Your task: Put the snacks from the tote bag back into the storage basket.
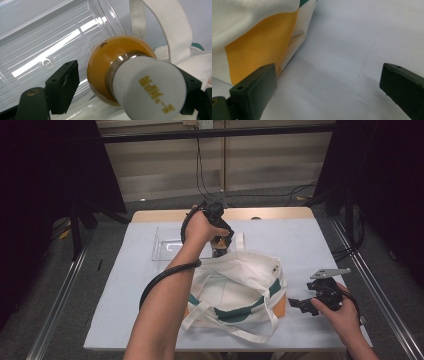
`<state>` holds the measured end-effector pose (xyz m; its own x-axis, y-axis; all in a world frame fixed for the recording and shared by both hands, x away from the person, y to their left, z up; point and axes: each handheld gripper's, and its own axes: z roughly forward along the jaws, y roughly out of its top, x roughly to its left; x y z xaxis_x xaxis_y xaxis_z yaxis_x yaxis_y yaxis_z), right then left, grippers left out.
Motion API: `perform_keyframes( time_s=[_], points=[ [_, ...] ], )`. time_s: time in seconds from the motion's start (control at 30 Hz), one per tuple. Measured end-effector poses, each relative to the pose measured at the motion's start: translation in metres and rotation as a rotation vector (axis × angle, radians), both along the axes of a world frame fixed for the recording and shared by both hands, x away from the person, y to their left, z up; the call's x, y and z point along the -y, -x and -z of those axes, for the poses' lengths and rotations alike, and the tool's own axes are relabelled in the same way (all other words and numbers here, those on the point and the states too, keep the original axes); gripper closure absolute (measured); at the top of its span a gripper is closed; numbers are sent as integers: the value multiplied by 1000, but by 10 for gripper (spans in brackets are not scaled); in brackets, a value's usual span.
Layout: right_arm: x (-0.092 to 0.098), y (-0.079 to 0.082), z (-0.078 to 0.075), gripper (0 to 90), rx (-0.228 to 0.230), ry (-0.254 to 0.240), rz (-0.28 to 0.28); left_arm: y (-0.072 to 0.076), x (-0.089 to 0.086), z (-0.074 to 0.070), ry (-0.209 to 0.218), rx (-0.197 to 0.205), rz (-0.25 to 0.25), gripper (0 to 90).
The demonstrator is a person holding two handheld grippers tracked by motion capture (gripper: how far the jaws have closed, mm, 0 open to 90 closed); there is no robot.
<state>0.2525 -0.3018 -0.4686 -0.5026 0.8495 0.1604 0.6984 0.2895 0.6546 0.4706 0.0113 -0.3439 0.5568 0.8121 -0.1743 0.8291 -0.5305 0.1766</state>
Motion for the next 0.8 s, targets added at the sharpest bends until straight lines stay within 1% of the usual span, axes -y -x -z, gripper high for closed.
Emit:
perform_keyframes(
  time_s=[0.03,0.13,0.23,0.27,0.3,0.33,0.37,0.4,0.47,0.5,0.53,0.57,0.6,0.73,0.8],
  points=[
    [0,0,0,8,-3,0,-1,1,0,-1,8,0,2,193],
    [0,0,0,7,-1,1,-1,1,-2,-3,7,0,7,184],
    [1,1,0,8,2,6,-2,3,-3,-6,1,11,11,170],
    [1,2,0,8,5,3,0,4,-4,-7,10,10,5,160],
    [1,3,-1,8,2,0,4,4,-4,-8,15,13,10,155],
    [2,3,-1,8,6,2,3,5,-5,-9,12,16,11,154],
    [2,4,-1,8,-1,1,4,6,-5,-10,23,14,3,149],
    [1,4,-2,8,-5,0,9,6,-6,-11,23,20,7,141],
    [2,4,-2,8,-3,0,7,7,-7,-12,28,18,5,137],
    [1,4,-2,8,1,0,5,8,-8,-13,29,22,-6,132],
    [2,4,-1,8,13,1,-5,9,-9,-13,23,27,-3,128],
    [1,4,-2,8,14,3,-6,9,-11,-13,28,23,0,125],
    [1,4,-3,8,15,7,-1,10,-12,-13,31,28,-10,123],
    [-2,2,-4,8,21,0,-5,13,-19,-14,30,24,-3,118],
    [-3,1,-3,8,8,5,-11,14,-23,-14,31,30,-6,118]
  ],
)
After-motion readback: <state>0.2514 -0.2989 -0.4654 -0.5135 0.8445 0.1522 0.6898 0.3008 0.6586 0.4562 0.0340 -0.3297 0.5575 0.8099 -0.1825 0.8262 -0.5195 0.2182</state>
